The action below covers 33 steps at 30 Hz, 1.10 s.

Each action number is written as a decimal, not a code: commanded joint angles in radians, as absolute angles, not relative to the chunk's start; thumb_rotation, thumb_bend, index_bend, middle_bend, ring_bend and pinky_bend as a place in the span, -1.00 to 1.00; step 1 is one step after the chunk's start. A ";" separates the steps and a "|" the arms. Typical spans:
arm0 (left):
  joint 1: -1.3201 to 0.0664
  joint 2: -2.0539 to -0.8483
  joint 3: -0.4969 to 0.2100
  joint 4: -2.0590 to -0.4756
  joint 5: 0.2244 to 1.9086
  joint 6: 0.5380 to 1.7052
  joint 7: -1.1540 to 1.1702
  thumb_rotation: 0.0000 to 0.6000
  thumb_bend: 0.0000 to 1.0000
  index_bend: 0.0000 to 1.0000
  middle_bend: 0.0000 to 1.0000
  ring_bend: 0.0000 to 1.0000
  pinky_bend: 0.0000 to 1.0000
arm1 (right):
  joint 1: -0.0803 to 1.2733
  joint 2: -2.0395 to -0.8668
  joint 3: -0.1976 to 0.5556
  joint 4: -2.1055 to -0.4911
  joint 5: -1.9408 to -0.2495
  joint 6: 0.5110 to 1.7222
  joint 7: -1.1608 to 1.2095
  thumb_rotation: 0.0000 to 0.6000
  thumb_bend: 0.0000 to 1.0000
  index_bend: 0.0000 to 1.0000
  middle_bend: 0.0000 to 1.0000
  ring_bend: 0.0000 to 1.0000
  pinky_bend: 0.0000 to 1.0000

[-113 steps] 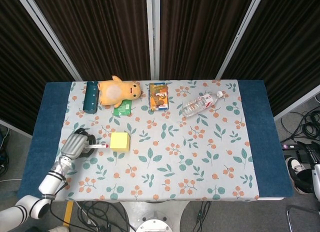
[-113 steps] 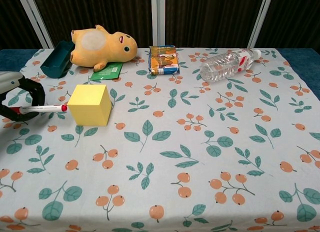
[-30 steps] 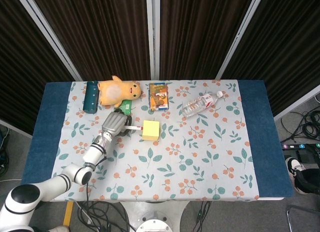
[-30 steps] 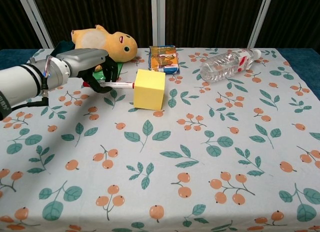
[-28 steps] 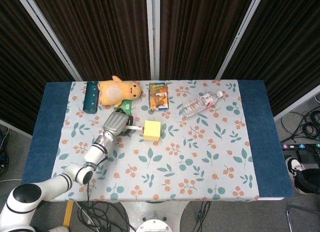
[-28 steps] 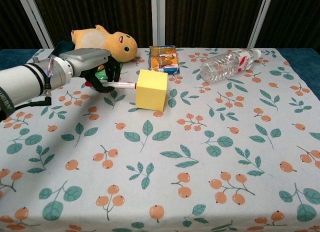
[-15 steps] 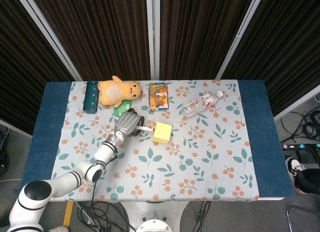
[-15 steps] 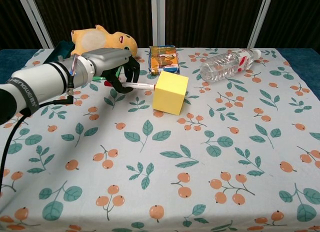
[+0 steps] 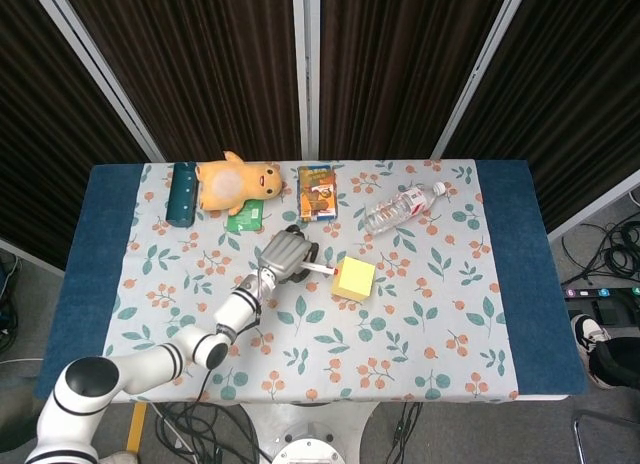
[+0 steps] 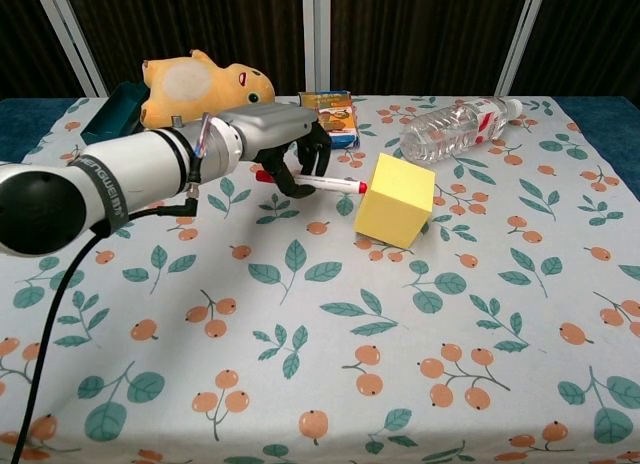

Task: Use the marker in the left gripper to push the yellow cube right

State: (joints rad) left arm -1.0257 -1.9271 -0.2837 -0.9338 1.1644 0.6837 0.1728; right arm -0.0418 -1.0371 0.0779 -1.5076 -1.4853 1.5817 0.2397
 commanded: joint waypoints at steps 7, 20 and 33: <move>-1.042 -1.935 -0.287 -0.991 1.102 0.694 0.260 1.00 -0.11 0.44 0.33 -0.24 -0.59 | -0.046 -1.037 0.079 -1.499 -1.484 1.586 0.252 1.00 -0.59 -0.69 -0.49 -0.82 -0.56; -0.852 -1.782 -0.174 -1.109 1.131 0.869 0.258 1.00 -0.11 0.43 0.31 -0.24 -0.59 | -0.031 -1.048 0.080 -1.486 -1.505 1.580 0.262 1.00 -0.59 -0.69 -0.49 -0.82 -0.56; -0.735 -1.696 -0.113 -1.165 1.132 0.893 0.212 1.00 -0.18 -0.30 -0.36 -0.57 -0.59 | -0.013 -1.057 0.081 -1.488 -1.517 1.567 0.261 1.00 -0.59 -0.69 -0.49 -0.82 -0.56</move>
State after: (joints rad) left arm -0.7417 -1.7022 -0.1129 -1.1559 1.1282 0.8870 0.2166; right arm -0.0134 -1.0569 0.0808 -1.4879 -1.5168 1.5668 0.2615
